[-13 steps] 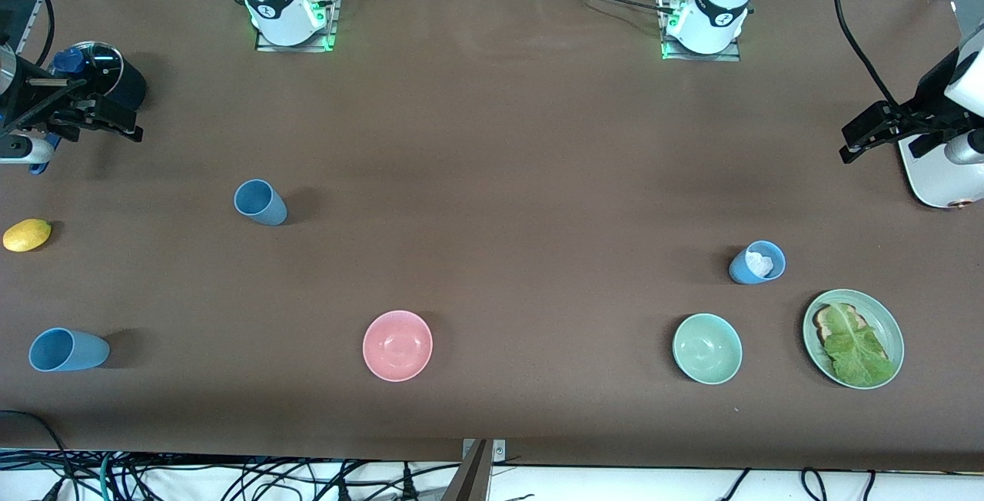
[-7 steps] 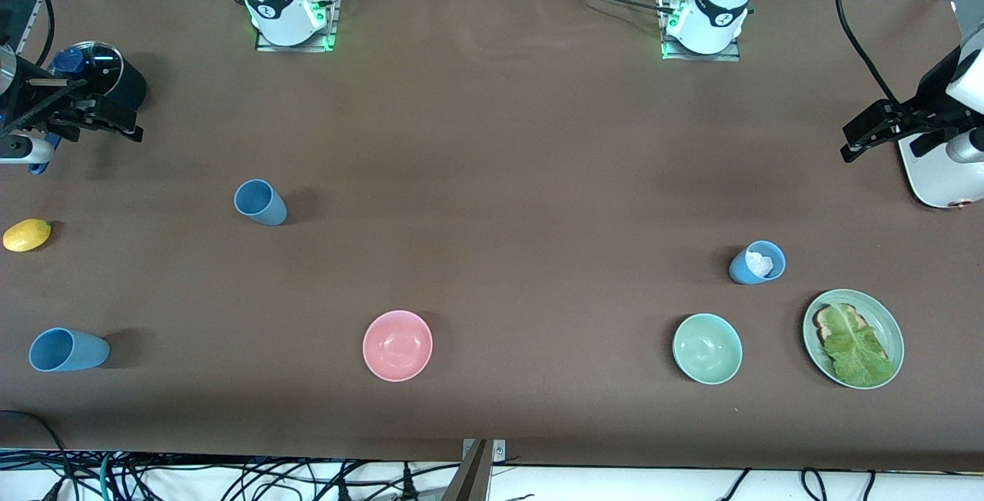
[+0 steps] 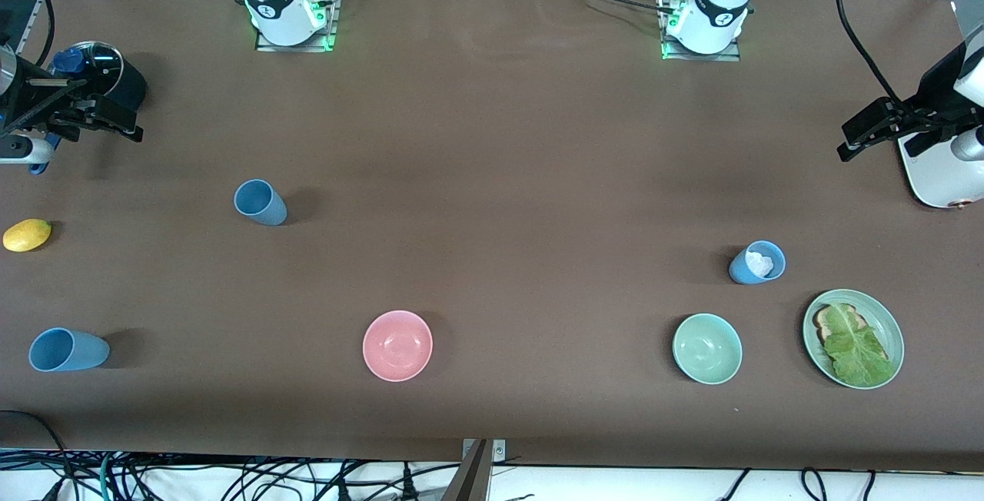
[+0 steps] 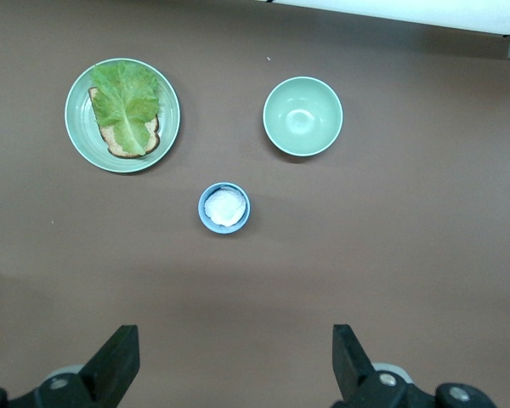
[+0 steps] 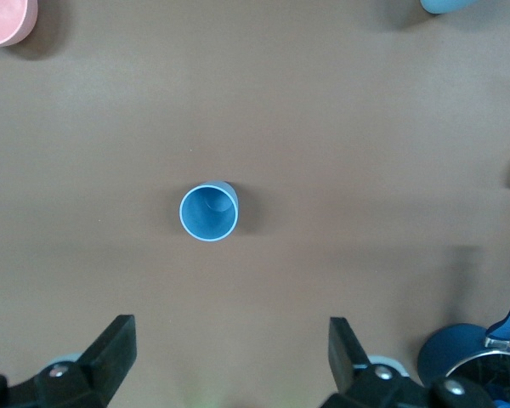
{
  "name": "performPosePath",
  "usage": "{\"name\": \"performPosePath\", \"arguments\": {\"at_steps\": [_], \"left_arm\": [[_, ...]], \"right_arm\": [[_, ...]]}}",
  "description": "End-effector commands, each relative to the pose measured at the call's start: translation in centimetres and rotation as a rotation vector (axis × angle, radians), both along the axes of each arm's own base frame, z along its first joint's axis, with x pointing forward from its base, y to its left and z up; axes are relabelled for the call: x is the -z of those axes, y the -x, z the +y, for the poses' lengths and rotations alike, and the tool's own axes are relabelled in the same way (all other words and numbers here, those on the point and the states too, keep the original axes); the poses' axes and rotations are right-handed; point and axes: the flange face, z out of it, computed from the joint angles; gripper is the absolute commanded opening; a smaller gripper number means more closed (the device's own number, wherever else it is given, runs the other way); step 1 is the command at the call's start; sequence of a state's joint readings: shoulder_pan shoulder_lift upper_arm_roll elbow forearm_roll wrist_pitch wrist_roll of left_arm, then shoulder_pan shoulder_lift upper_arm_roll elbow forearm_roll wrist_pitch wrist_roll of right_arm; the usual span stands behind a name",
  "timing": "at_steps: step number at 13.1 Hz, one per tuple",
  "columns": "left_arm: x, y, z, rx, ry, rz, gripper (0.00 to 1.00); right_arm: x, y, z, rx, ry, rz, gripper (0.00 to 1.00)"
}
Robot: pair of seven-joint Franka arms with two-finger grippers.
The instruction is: Stack blue cups with both arms
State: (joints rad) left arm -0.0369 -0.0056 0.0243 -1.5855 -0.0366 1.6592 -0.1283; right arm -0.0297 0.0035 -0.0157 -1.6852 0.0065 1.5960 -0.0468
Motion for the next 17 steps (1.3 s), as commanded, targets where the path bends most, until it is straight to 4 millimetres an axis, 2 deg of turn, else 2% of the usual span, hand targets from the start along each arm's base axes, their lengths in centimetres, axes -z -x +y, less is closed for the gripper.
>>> {"name": "performPosePath", "arguments": {"at_steps": [1, 7, 17], "left_arm": [[-0.5, -0.2, 0.2, 0.023, 0.023, 0.004, 1.00], [-0.2, -0.4, 0.8, 0.118, 0.002, 0.004, 1.00], [0.1, -0.6, 1.4, 0.119, -0.071, 0.014, 1.00]], "right_arm": [[-0.3, 0.1, 0.0, 0.006, 0.013, 0.001, 1.00], [-0.3, 0.1, 0.0, 0.006, 0.013, 0.003, 1.00], [-0.2, 0.1, 0.0, 0.006, 0.013, 0.006, 1.00]]}}
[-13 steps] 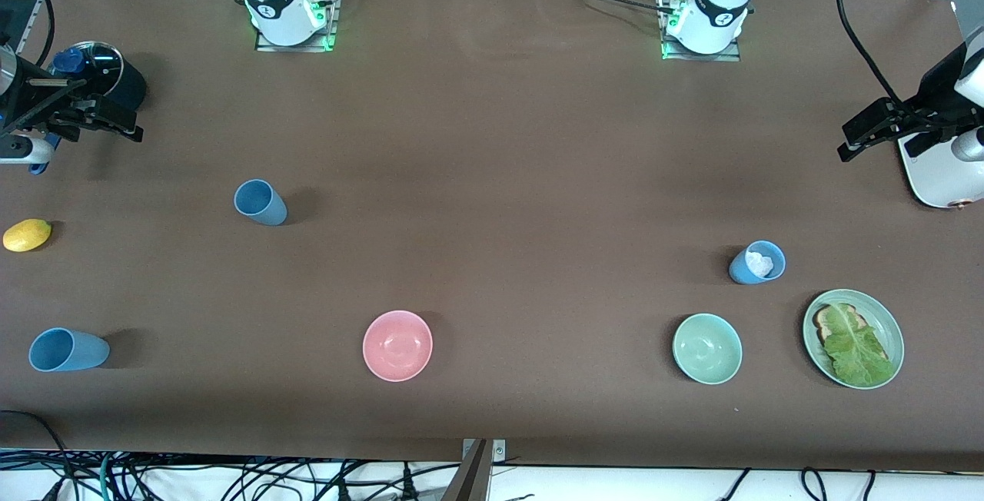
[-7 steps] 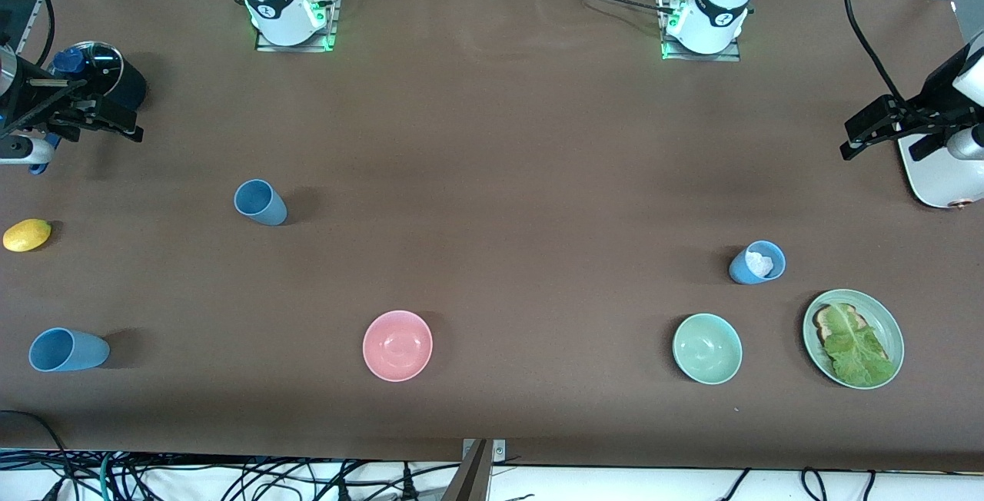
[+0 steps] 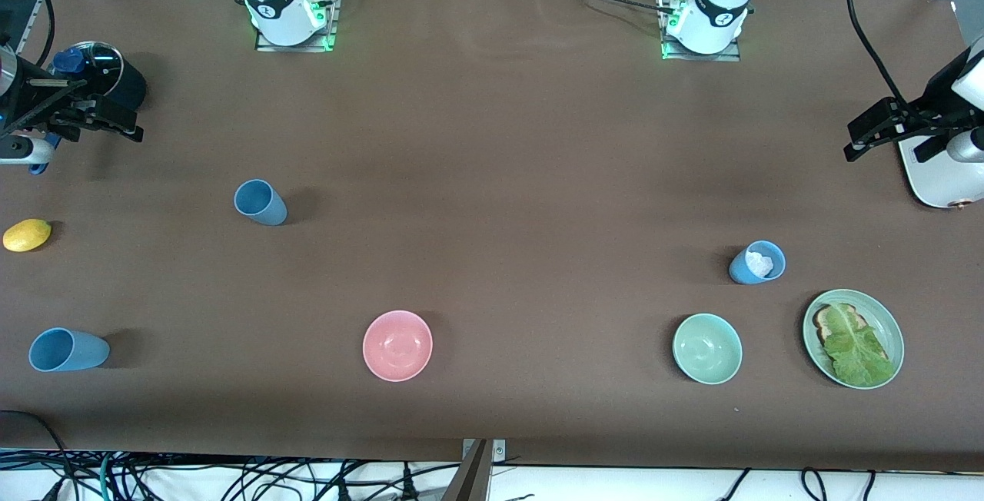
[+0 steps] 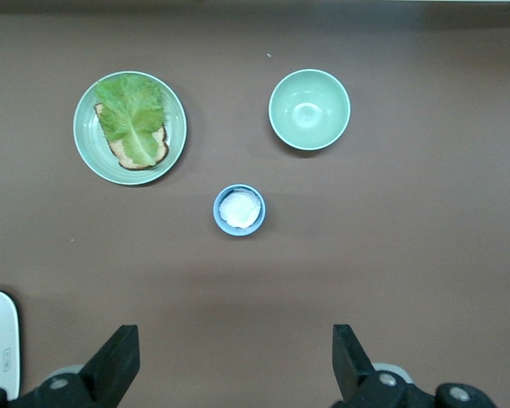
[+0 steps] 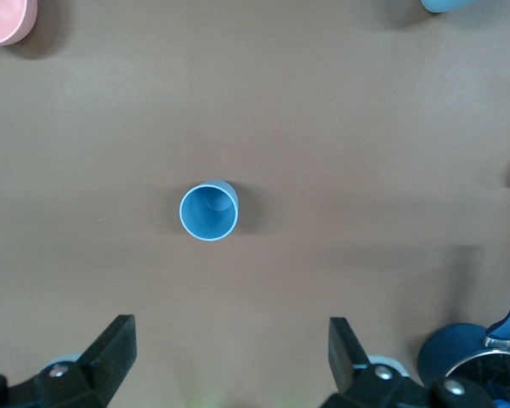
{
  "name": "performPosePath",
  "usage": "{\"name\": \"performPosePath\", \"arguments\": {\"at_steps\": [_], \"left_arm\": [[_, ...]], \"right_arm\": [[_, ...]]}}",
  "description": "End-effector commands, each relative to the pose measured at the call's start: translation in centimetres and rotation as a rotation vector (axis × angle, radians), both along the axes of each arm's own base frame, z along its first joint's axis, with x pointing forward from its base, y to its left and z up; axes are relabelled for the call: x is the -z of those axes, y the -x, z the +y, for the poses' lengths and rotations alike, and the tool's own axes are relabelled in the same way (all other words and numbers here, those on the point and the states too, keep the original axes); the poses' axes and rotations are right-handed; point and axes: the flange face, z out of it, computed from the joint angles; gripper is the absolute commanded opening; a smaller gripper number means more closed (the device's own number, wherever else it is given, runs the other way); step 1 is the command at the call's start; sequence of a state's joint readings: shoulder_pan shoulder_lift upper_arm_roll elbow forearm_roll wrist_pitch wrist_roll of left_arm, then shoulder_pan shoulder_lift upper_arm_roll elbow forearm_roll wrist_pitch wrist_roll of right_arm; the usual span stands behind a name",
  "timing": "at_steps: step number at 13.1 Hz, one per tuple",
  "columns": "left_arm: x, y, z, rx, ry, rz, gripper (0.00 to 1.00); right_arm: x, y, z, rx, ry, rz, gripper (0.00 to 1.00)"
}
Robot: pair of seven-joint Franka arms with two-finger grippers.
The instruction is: Stack blue cups with both arms
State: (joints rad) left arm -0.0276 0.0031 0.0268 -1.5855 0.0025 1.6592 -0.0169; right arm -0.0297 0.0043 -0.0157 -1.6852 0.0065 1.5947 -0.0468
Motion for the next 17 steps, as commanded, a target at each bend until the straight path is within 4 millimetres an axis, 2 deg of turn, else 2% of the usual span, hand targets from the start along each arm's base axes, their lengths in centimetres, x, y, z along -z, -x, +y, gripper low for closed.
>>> {"name": "performPosePath", "arguments": {"at_steps": [1, 11, 14, 17], "left_arm": [[-0.4, -0.3, 0.4, 0.018, -0.024, 0.006, 1.00], [-0.1, -0.5, 0.4, 0.016, -0.022, 0.013, 1.00], [2.6, -2.3, 0.4, 0.023, -0.024, 0.028, 1.00], [7.1, -5.5, 0.4, 0.027, -0.027, 0.016, 1.00]], "right_arm": [[-0.3, 0.1, 0.0, 0.006, 0.013, 0.002, 1.00], [-0.3, 0.1, 0.0, 0.006, 0.013, 0.004, 1.00], [-0.3, 0.1, 0.0, 0.006, 0.013, 0.004, 1.00], [-0.2, 0.1, 0.0, 0.008, 0.013, 0.006, 1.00]]}}
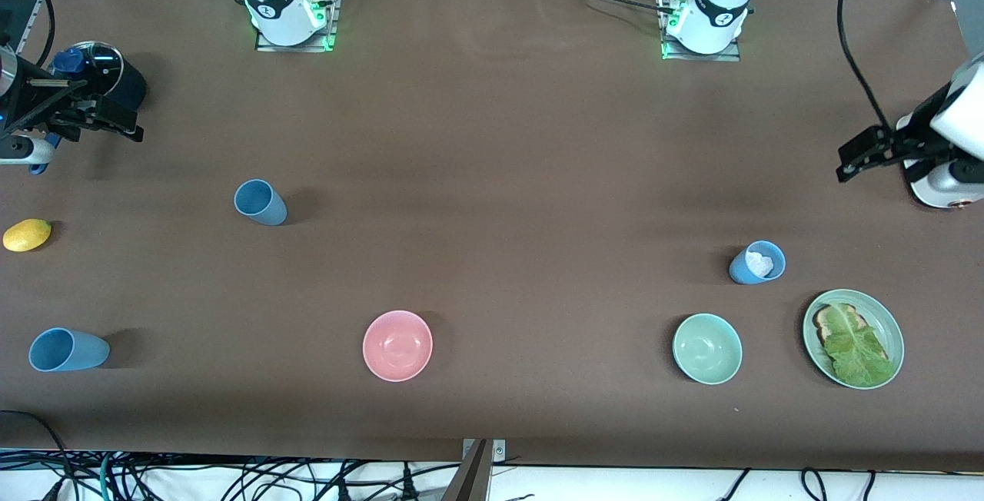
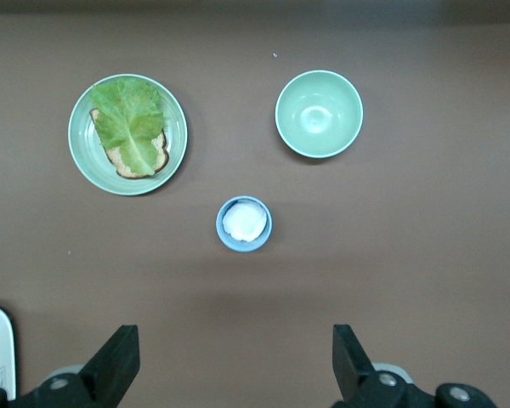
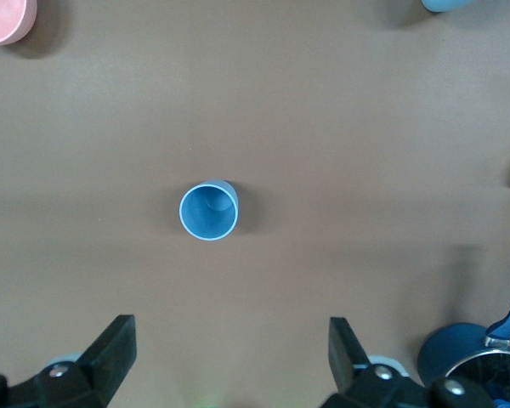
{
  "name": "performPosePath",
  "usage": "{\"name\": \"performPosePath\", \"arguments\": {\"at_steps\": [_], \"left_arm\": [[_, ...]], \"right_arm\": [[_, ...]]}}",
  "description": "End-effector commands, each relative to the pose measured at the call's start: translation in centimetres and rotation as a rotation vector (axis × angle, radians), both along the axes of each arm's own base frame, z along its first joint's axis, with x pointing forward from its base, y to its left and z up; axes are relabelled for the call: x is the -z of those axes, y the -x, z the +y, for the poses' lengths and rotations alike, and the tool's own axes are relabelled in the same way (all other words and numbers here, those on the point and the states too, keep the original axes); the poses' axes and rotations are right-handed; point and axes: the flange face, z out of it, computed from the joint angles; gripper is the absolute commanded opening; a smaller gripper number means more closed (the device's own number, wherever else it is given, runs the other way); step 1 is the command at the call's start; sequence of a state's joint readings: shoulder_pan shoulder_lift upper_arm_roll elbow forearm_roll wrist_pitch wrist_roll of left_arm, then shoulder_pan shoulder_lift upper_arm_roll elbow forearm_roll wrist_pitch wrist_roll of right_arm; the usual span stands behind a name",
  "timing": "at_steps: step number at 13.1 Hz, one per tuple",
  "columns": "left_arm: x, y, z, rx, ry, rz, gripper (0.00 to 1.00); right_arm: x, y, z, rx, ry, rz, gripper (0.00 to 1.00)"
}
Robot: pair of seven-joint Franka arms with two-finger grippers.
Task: Stack blue cups with both arms
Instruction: 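Move the left gripper over the blue cup holding white tissue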
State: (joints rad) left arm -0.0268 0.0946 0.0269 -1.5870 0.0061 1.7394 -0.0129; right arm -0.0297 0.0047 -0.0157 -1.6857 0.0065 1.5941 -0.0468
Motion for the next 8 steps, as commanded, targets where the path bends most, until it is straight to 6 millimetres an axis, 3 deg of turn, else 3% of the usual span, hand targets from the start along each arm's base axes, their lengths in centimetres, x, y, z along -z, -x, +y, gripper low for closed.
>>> {"name": "performPosePath", "arguments": {"at_steps": [1, 8], "left_arm": [[3.7, -2.9, 0.4, 0.024, -0.021, 0.003, 1.00], [11.9, -6.8, 0.2, 0.031, -0.022, 0.005, 1.00]], "right_arm": [[-0.3, 0.1, 0.0, 0.008, 0.013, 0.004, 1.00], [-0.3, 0.1, 0.0, 0.008, 0.013, 0.004, 1.00]]}}
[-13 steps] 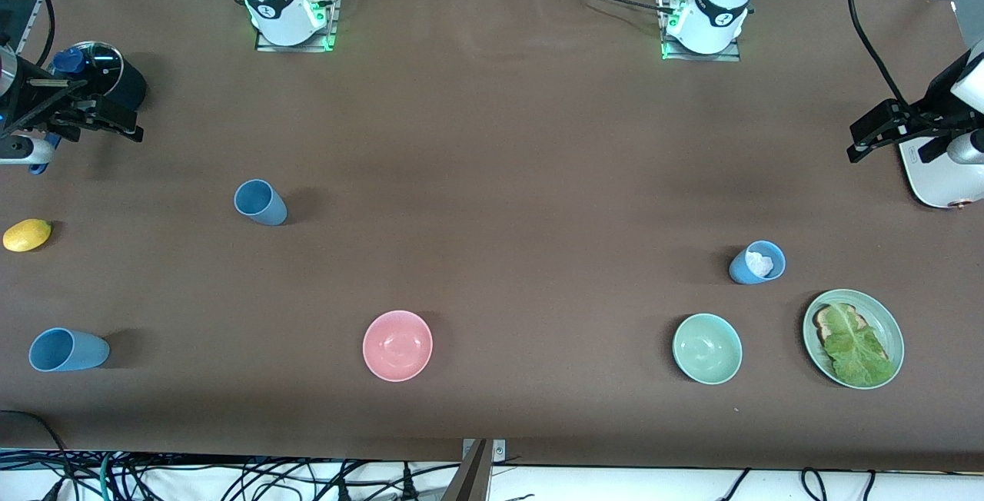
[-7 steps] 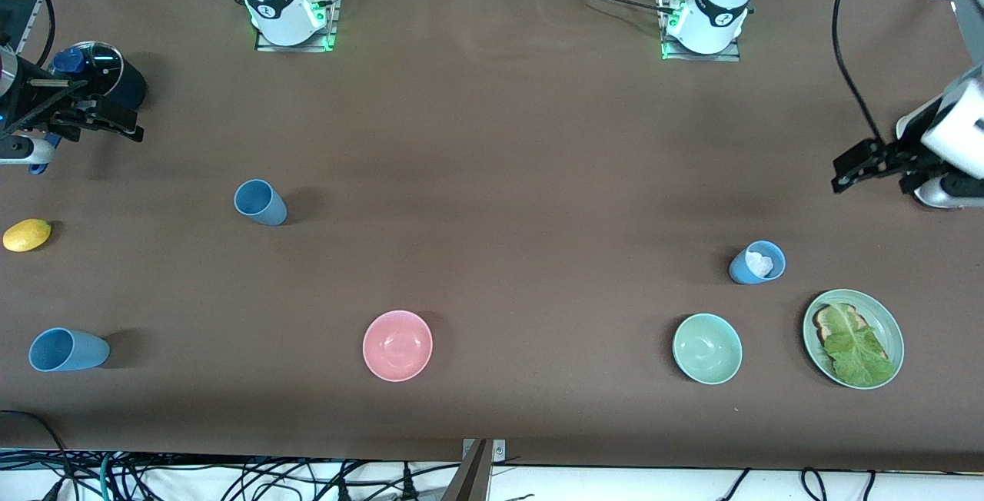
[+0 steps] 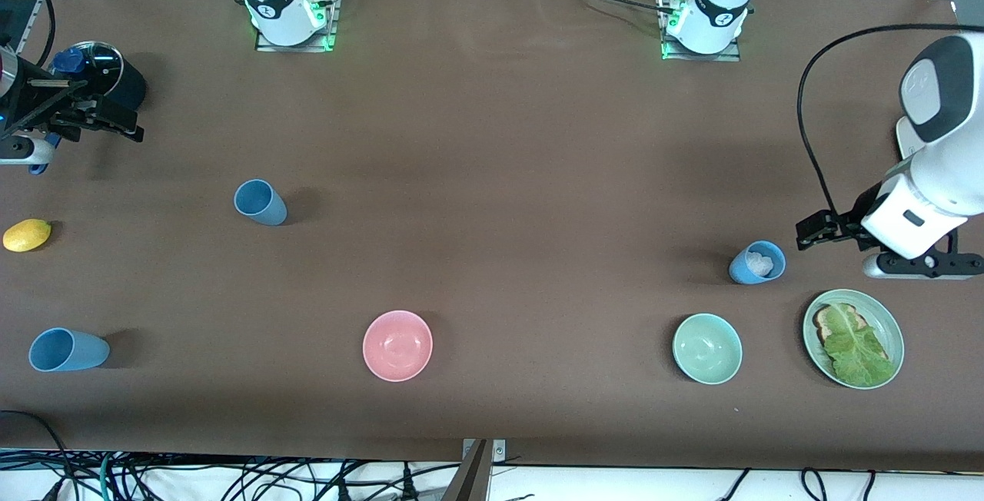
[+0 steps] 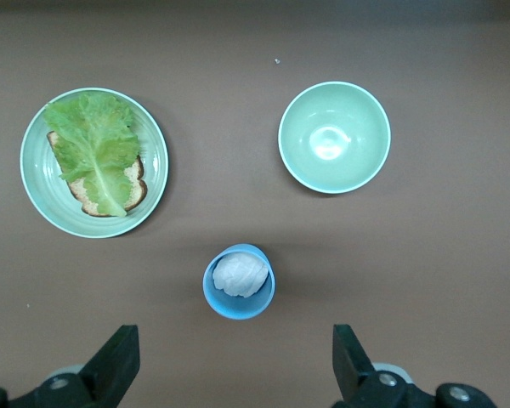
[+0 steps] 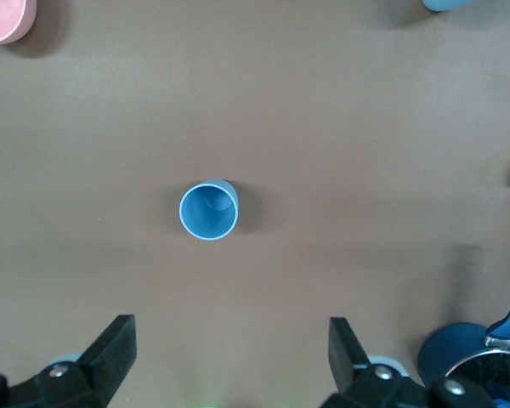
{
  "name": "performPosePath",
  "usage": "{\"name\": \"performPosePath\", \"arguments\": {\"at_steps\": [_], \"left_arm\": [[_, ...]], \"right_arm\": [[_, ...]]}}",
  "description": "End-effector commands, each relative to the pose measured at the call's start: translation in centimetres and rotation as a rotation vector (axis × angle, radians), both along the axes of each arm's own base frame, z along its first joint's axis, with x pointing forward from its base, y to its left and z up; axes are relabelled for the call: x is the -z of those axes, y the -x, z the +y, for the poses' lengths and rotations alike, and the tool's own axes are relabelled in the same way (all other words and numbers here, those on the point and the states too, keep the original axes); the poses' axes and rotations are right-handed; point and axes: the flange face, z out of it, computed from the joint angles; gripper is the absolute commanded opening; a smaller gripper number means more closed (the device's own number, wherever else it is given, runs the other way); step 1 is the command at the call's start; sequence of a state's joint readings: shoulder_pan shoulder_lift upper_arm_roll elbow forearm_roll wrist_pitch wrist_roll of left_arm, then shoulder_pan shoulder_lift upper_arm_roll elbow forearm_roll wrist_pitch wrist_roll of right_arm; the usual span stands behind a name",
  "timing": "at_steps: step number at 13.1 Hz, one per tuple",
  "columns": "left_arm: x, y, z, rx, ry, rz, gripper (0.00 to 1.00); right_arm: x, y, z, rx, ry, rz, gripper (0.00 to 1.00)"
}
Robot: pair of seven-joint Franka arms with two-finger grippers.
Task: Stack blue cups with both arms
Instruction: 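Move the left gripper over the blue cup holding white tissue, then lower the left gripper and close it on the tissue cup's rim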
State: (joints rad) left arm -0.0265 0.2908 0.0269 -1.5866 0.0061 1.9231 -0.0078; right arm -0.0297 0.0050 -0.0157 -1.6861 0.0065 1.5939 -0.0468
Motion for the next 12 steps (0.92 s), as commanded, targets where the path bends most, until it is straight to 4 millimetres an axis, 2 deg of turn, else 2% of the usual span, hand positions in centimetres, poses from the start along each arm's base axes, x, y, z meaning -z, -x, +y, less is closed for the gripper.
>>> {"name": "performPosePath", "arguments": {"at_steps": [1, 5, 8, 12], "left_arm": [[2.8, -1.5, 0.5, 0.019, -0.014, -0.001, 1.00], [9.2, -2.8, 1.6, 0.006, -0.012, 0.040, 1.00], [13.1, -2.0, 2.8, -0.005, -0.017, 0.024, 1.00], [15.5, -1.0, 3.4, 0.022, -0.016, 0.032, 1.00]], "right_arm": [[-0.3, 0.1, 0.0, 0.006, 0.013, 0.003, 1.00], [-0.3, 0.1, 0.0, 0.008, 0.013, 0.003, 1.00], [-0.2, 0.1, 0.0, 0.006, 0.013, 0.005, 1.00], [-0.3, 0.1, 0.0, 0.006, 0.013, 0.005, 1.00]]}}
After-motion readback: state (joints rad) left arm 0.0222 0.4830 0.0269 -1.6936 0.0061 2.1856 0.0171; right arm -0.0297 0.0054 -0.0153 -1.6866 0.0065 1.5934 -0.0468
